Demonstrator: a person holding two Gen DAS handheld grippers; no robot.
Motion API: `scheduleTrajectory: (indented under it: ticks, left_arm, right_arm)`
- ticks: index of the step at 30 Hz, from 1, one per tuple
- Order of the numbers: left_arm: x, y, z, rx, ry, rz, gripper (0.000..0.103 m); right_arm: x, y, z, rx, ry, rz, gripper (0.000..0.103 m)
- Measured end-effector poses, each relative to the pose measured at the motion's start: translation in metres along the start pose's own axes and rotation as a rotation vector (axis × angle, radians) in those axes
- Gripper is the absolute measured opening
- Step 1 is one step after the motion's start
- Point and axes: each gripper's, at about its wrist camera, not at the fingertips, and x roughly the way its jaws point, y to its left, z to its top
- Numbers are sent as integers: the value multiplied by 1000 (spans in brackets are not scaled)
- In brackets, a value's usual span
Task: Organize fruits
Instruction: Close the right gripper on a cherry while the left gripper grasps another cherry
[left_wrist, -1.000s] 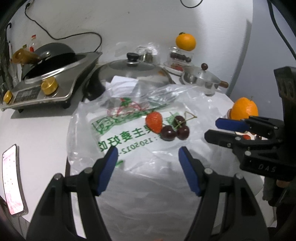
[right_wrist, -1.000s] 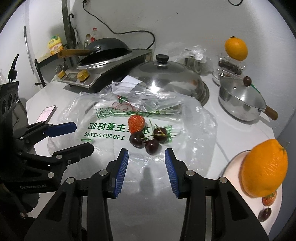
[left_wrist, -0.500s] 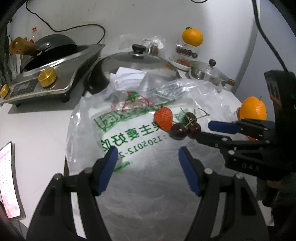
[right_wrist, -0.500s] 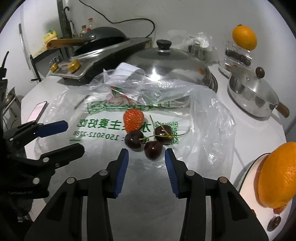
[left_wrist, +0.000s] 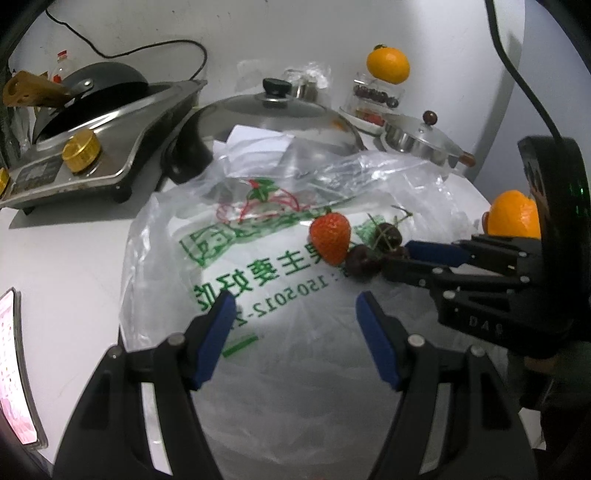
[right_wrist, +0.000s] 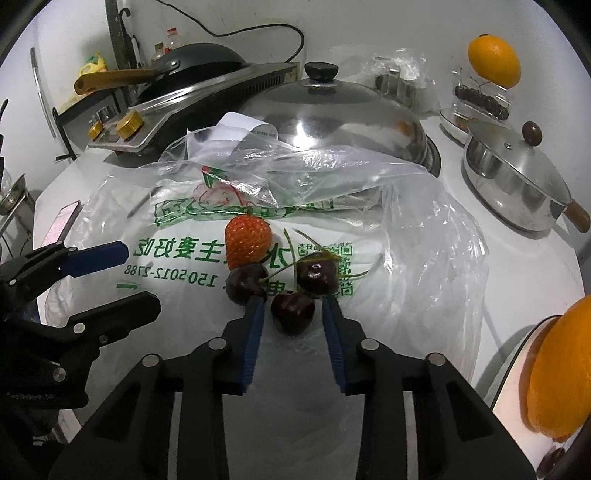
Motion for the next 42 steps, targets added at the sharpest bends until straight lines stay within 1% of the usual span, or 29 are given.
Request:
scheduleTrajectory:
  ticks: [2, 9, 11, 19, 26, 32, 36, 38, 40, 42]
  left_arm:
    - [1, -2, 1, 3, 1, 2, 69]
    - [1, -9, 7, 19, 1, 11, 69]
    - [0, -12, 10, 26, -1, 16, 69]
    - [5, -27, 17, 60, 3, 24, 69]
    - [19, -42, 23, 85, 31, 19, 69]
    - [36, -58, 27, 130, 59, 23, 69]
    - [45, -61, 29, 132, 76, 28, 68]
    - [49, -62, 29, 133, 84, 31, 61]
    - [52, -62, 29, 132, 91, 34, 58]
    - [54, -62, 30, 133, 95, 39, 53]
  right_arm:
    - [0, 0, 0, -4, 2, 8, 28]
    - [2, -3, -3, 3, -1, 40, 28]
    - [1, -3, -3, -1, -5, 50, 26]
    - [-25, -9, -3, 5, -63, 86, 26]
    - [-40, -26, -3, 33, -97, 87, 26]
    - [-50, -40, -3, 59, -123, 91, 26]
    - [-53, -45, -4, 63, -130, 94, 26]
    - [-54, -46, -6, 64, -133, 98, 26]
    - [-54, -47, -6, 65, -134, 101, 26]
    - [-55, -48, -6, 65, -136, 102, 26]
